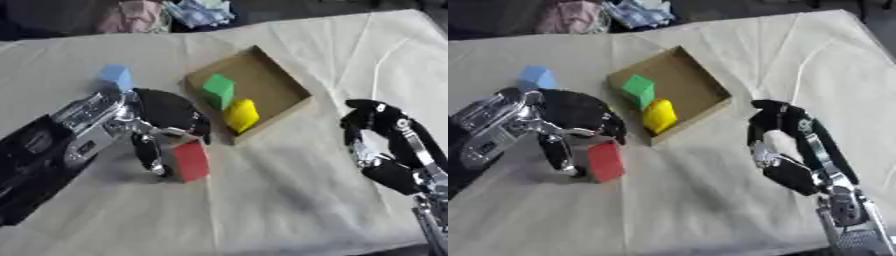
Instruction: Pick up objects on the table and place them in the box.
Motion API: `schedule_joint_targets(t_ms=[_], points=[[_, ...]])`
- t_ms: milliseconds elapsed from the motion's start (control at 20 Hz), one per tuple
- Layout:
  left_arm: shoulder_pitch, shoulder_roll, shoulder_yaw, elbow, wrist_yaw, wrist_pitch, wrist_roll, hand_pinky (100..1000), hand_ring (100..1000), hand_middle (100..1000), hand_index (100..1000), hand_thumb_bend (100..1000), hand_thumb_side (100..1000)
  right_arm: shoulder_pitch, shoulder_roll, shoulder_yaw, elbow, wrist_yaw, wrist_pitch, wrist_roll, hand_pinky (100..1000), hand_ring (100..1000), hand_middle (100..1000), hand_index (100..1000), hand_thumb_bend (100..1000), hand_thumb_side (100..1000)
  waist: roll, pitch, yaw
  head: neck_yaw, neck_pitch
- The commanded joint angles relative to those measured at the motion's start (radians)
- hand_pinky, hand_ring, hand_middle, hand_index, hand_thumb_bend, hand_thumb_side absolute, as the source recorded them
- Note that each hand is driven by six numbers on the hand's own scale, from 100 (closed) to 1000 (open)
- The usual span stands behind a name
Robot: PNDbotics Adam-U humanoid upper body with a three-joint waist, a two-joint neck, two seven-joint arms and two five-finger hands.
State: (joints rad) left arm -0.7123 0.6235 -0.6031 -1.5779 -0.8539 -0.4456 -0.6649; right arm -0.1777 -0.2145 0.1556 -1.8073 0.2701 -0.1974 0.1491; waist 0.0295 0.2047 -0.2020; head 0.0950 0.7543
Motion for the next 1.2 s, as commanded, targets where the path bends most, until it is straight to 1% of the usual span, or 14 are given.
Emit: schedule_joint_targets(t_ms=[50, 100, 150, 250, 400, 450, 500, 550, 700, 900, 1050, 1200], points=[[-0.010, 0.012, 0.018, -0.008, -0.009, -0.145, -0.067, 785, 714, 663, 728, 434, 157, -0.012, -0.006, -0.001, -0.015, 0.005, 0.002, -0.002, 646, 644, 595, 813, 100, 407, 0.002, -0.016, 0.001, -0.002, -0.014], [-0.010, 0.012, 0.021, -0.008, -0.009, -0.142, -0.039, 784, 710, 656, 722, 430, 154, -0.013, -0.005, -0.001, -0.015, 0.005, 0.002, -0.003, 646, 644, 595, 813, 100, 407, 0.002, -0.016, 0.001, -0.002, -0.014], [-0.011, 0.012, 0.026, -0.008, -0.007, -0.137, -0.012, 767, 672, 605, 677, 400, 135, -0.012, -0.005, -0.001, -0.015, 0.005, 0.002, -0.004, 646, 644, 595, 813, 100, 406, 0.001, -0.016, 0.001, -0.002, -0.015], [-0.014, 0.013, 0.041, -0.006, 0.005, -0.119, 0.039, 753, 644, 571, 644, 371, 120, -0.012, -0.005, -0.001, -0.015, 0.006, 0.003, -0.004, 646, 644, 595, 812, 100, 405, 0.000, -0.017, 0.001, -0.003, -0.016], [-0.030, 0.019, 0.073, -0.003, 0.039, -0.079, 0.076, 753, 642, 572, 643, 366, 117, -0.011, -0.004, -0.002, -0.015, 0.006, 0.003, -0.005, 646, 644, 594, 812, 100, 405, 0.000, -0.018, 0.001, -0.005, -0.016], [-0.040, 0.022, 0.085, -0.006, 0.047, -0.065, 0.080, 757, 648, 577, 649, 377, 112, -0.011, -0.005, -0.002, -0.015, 0.006, 0.003, -0.005, 646, 644, 594, 812, 100, 405, 0.000, -0.019, 0.001, -0.006, -0.016], [-0.054, 0.026, 0.099, -0.010, 0.052, -0.049, 0.082, 759, 651, 583, 654, 384, 113, -0.010, -0.005, -0.002, -0.014, 0.006, 0.003, -0.005, 646, 643, 593, 810, 100, 406, 0.001, -0.020, 0.000, -0.007, -0.017], [-0.069, 0.027, 0.113, -0.008, 0.058, -0.031, 0.084, 757, 650, 588, 659, 371, 112, -0.010, -0.005, -0.001, -0.014, 0.006, 0.003, -0.004, 646, 643, 593, 809, 100, 405, 0.001, -0.021, 0.000, -0.007, -0.018], [-0.120, 0.019, 0.156, 0.021, 0.059, 0.034, 0.103, 758, 659, 603, 673, 381, 108, -0.008, -0.006, 0.001, -0.011, 0.005, 0.002, -0.002, 646, 643, 592, 808, 100, 406, 0.002, -0.025, -0.003, -0.007, -0.020], [-0.186, -0.030, 0.200, 0.087, 0.008, 0.100, 0.149, 761, 672, 620, 690, 380, 105, -0.006, -0.006, 0.006, -0.008, 0.003, 0.001, 0.003, 646, 643, 592, 807, 100, 407, 0.004, -0.028, -0.007, -0.007, -0.018], [-0.230, -0.094, 0.218, 0.153, -0.048, 0.127, 0.186, 760, 681, 641, 707, 375, 117, -0.005, -0.004, 0.012, -0.006, 0.000, 0.000, 0.008, 646, 642, 591, 804, 100, 408, 0.004, -0.029, -0.011, -0.004, -0.017], [-0.266, -0.163, 0.227, 0.223, -0.109, 0.142, 0.232, 764, 696, 661, 722, 383, 136, -0.008, -0.002, 0.021, -0.006, -0.004, -0.002, 0.017, 646, 642, 590, 803, 100, 408, 0.002, -0.029, -0.021, 0.006, -0.017]])
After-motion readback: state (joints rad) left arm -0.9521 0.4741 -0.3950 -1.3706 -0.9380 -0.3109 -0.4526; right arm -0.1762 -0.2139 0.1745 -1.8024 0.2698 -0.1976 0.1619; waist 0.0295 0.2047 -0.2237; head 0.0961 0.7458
